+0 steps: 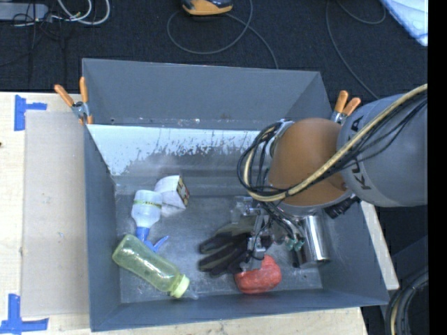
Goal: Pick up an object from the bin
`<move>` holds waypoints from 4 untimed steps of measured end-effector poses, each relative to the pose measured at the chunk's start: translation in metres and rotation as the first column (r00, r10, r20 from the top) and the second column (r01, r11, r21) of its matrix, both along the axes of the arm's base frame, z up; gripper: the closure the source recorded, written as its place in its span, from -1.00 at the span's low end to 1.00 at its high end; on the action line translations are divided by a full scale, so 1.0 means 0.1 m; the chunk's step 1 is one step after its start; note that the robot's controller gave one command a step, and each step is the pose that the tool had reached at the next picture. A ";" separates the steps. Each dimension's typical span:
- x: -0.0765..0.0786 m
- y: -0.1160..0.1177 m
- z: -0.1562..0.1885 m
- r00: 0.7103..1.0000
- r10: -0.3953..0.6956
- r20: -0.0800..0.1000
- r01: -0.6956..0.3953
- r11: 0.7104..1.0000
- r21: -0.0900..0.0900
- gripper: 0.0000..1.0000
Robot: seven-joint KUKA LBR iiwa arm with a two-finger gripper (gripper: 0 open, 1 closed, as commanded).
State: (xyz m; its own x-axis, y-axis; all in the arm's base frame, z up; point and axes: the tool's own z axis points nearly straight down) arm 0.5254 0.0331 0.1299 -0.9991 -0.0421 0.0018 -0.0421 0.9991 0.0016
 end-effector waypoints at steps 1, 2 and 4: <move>-0.12 0.14 -0.35 0.987 -0.158 0.000 0.158 0.987 -0.001 -1.00; 0.03 0.13 -0.58 0.994 0.105 0.004 -0.105 0.994 0.001 1.00; 0.03 0.12 -0.11 0.995 0.098 -0.005 -0.098 0.995 0.001 1.00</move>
Offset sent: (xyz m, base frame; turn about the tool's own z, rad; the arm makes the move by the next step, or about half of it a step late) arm 0.0011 0.0119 -0.0599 -0.1068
